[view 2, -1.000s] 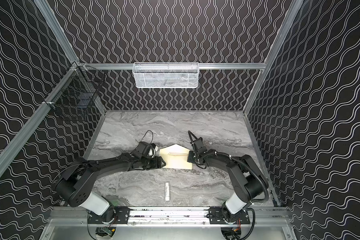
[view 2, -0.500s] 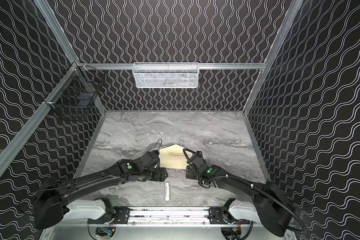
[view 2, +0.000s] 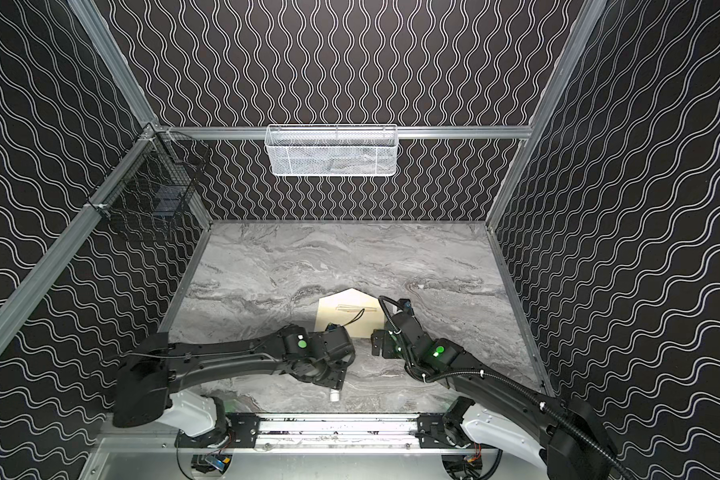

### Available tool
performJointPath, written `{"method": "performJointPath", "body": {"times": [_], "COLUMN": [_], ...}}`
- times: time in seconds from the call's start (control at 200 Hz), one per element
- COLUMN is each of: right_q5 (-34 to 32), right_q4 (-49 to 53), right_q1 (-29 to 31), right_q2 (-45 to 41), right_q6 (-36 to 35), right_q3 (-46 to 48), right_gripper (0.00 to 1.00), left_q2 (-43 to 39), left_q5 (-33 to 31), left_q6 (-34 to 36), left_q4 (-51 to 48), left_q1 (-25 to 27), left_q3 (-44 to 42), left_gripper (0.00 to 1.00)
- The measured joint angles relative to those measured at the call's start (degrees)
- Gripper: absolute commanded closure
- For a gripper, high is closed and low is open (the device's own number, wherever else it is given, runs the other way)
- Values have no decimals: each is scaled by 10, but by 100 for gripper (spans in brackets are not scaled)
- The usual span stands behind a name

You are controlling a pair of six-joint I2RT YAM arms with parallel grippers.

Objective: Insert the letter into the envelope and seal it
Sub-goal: 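Grasp the white glue stick with the left gripper while the right gripper moves aside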

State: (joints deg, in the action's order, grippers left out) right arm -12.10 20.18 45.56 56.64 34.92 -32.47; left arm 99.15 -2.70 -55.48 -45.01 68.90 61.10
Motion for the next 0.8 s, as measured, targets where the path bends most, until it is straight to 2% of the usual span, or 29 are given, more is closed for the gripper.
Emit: {"method": "performJointPath", "body": {"times": [0.11, 0.38, 0.536, 0.631, 0.801], "right_q5": [6, 38, 53, 59, 70], "right_q4": [-11, -15, -23, -27, -30], "right_q1": [-12, -51, -63, -66, -70], "right_q2": [16, 40, 50, 64, 89], "right_q6": [-13, -17, -19, -19, -19], "right_q3": [-11, 7, 15, 14, 3], "right_gripper": [0, 0, 0, 0, 0], "left_q2": [36, 78, 90, 89, 75], "left_q5": [1, 23, 32, 30, 26], "left_q6": [0, -3, -2, -2, 0], "left_q4": [7, 33, 48, 49, 57], "left_q1": [2, 3, 3, 3, 3], "left_q3": [13, -16, -24, -28, -43], "left_gripper": [31, 39, 50, 61, 64]}}
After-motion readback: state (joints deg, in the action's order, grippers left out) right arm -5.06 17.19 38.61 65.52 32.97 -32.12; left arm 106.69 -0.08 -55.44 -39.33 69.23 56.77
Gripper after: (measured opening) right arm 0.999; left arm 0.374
